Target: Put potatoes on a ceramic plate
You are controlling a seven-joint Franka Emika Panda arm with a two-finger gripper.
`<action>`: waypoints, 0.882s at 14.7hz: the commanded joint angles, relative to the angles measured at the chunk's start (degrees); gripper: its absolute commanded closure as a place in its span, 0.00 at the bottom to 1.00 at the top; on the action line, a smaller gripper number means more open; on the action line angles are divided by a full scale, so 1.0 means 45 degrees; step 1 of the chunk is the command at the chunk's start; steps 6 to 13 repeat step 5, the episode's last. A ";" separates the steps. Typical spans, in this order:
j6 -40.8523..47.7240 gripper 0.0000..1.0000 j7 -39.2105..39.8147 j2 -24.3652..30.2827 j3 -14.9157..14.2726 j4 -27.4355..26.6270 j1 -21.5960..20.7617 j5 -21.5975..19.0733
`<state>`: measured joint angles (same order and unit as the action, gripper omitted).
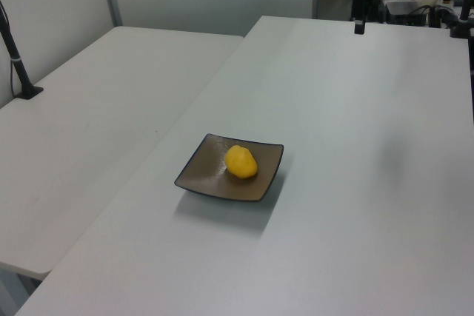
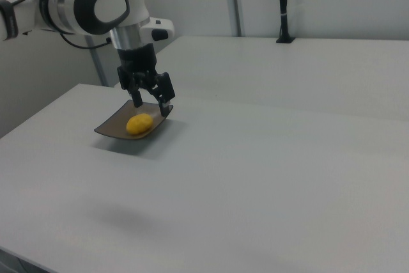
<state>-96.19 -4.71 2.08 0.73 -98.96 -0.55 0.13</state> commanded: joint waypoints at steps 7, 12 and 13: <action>0.0008 0.00 0.0422 -0.0522 -0.0143 0.0585 -0.0112 -0.0283; 0.0008 0.00 0.0422 -0.0522 -0.0143 0.0585 -0.0112 -0.0283; 0.0008 0.00 0.0422 -0.0522 -0.0143 0.0585 -0.0112 -0.0283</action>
